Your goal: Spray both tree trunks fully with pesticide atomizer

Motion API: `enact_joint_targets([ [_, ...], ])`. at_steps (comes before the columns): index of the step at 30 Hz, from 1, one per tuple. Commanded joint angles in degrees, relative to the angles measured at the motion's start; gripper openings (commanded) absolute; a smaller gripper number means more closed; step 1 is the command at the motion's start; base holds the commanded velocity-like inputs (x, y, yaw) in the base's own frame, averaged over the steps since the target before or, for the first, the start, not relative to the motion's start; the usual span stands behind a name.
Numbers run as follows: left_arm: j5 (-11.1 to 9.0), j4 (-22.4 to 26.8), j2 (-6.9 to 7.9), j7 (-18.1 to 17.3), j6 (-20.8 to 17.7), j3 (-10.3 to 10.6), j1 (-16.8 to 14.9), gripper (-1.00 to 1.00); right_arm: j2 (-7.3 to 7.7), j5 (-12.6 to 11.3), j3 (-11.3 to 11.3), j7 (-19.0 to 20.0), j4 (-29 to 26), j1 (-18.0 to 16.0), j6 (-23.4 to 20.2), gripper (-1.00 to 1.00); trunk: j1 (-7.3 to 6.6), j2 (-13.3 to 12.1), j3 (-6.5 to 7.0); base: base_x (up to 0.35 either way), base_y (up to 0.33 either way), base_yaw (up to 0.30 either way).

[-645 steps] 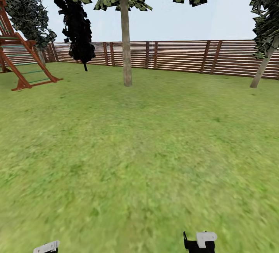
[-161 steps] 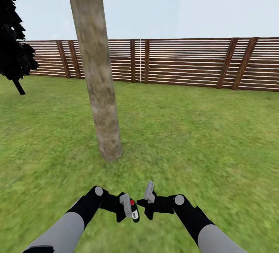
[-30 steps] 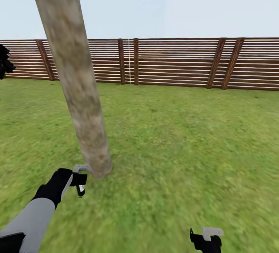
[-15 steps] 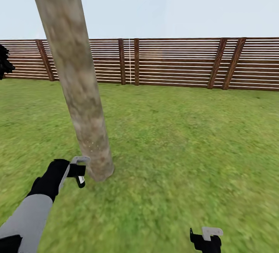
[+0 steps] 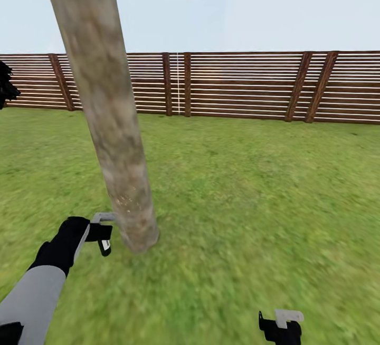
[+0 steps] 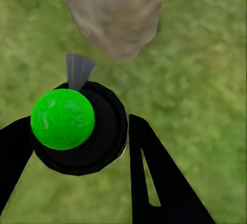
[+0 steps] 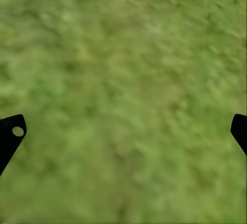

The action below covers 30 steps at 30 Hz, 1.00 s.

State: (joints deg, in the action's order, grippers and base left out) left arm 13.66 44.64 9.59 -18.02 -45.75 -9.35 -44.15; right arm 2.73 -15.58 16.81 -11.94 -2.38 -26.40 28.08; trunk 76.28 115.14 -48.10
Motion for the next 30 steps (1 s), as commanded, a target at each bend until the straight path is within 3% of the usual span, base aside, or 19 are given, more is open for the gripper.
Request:
enact_joint_targets([
  [1, 0.6, -0.2, 0.44, -0.4, 0.0, -0.2, 0.1, -1.0, 0.0, -0.4, 0.5, -0.2, 0.0, 0.0, 0.1, 1.0, 0.02, 0.0, -0.05, 0.109, 0.1, 0.0],
  [4, 0.8, -0.4, 1.1, -0.1, 0.2, -0.1, 0.2, -1.0, 0.0, -0.5, 0.5, -0.2, 0.1, 0.0, 0.1, 1.0, 0.02, 0.0, -0.05, 0.026, 0.024, 0.0],
  [5, 0.7, -0.6, 0.72, -0.1, 0.4, -0.2, 0.4, -1.0, 0.0, -0.4, 0.5, -0.2, 0.1, 0.0, 0.1, 1.0, 0.02, 0.0, -0.05, 0.006, 0.005, 0.0],
  [7, 0.5, -0.9, -1.75, -0.2, 0.7, -0.3, 1.4, -1.0, 0.0, -0.5, 0.5, -0.2, 0.1, 0.0, 0.1, 1.0, 0.02, 0.0, -0.05, 0.002, 0.002, 0.0],
  [10, 0.3, -3.0, -2.57, -0.2, 0.9, -0.4, 1.7, -1.0, 0.0, -0.5, 0.5, -0.2, 0.1, 0.0, 0.1, 1.0, 0.02, 0.0, -0.05, 0.0, 0.0, 0.0],
  [11, 0.5, -4.1, -2.03, -0.1, 1.2, -0.7, 1.6, -1.0, 0.01, -0.5, 0.5, -0.2, 0.1, 0.0, 0.1, 1.0, 0.02, 0.0, -0.05, 0.0, 0.0, 0.0],
  [15, 0.7, -4.5, 2.47, 0.7, 3.1, -0.8, 1.6, -1.0, 0.0, -0.4, 0.5, -0.3, 0.1, 0.0, 0.1, 1.0, 0.02, 0.0, -0.05, 0.0, 0.0, 0.0],
  [16, 0.3, -10.0, 0.63, 0.9, 7.5, -0.7, 1.9, -1.0, 0.0, -0.4, 0.5, -0.3, 0.1, 0.0, 0.1, 1.0, 0.02, 0.0, -0.05, 0.0, 0.0, 0.0],
  [18, 0.5, -13.6, -2.62, 2.9, 12.0, -1.1, 1.9, -1.0, 0.0, -0.4, 0.5, -0.3, 0.1, 0.0, 0.1, 1.0, 0.02, 0.0, -0.05, 0.0, 0.0, 0.0],
  [19, 0.4, -14.4, -3.32, 4.7, 13.1, -1.1, 1.9, -1.0, 0.0, -0.4, 0.5, -0.3, 0.1, 0.0, 0.1, 1.0, 0.02, 0.0, -0.05, 0.0, 0.0, 0.0],
  [21, 0.2, -14.9, -3.17, 7.6, 14.0, -1.2, 2.0, -1.0, 0.06, -0.4, 0.5, -0.3, 0.1, 0.0, 0.1, 1.0, 0.02, 0.0, -0.05, 0.0, 0.0, 0.0],
  [24, 0.1, -15.1, -1.33, 7.8, 14.0, -2.3, 2.0, -1.0, 0.08, -0.4, 0.5, -0.3, 0.1, 0.0, 0.1, 1.0, 0.02, 0.0, -0.05, 0.0, 0.0, 0.0],
  [25, 0.1, -16.2, -1.78, 8.1, 14.2, -2.5, 2.0, -1.0, 0.08, -0.4, 0.5, -0.3, 0.1, 0.0, 0.1, 1.0, 0.02, 0.0, -0.05, 0.0, 0.0, 0.0],
  [28, 0.1, -20.1, -5.57, 8.2, 14.9, -2.7, 2.0, -1.0, 0.08, -0.4, 0.5, -0.3, 0.1, 0.0, 0.1, 1.0, 0.02, 0.0, -0.05, 0.0, 0.0, 0.0],
  [30, 0.1, -20.3, -6.62, 8.2, 15.3, -3.0, 2.0, -1.0, 0.08, -0.4, 0.5, -0.2, 0.1, 0.0, 0.1, 1.0, 0.02, 0.0, -0.05, 0.0, 0.0, 0.0],
])
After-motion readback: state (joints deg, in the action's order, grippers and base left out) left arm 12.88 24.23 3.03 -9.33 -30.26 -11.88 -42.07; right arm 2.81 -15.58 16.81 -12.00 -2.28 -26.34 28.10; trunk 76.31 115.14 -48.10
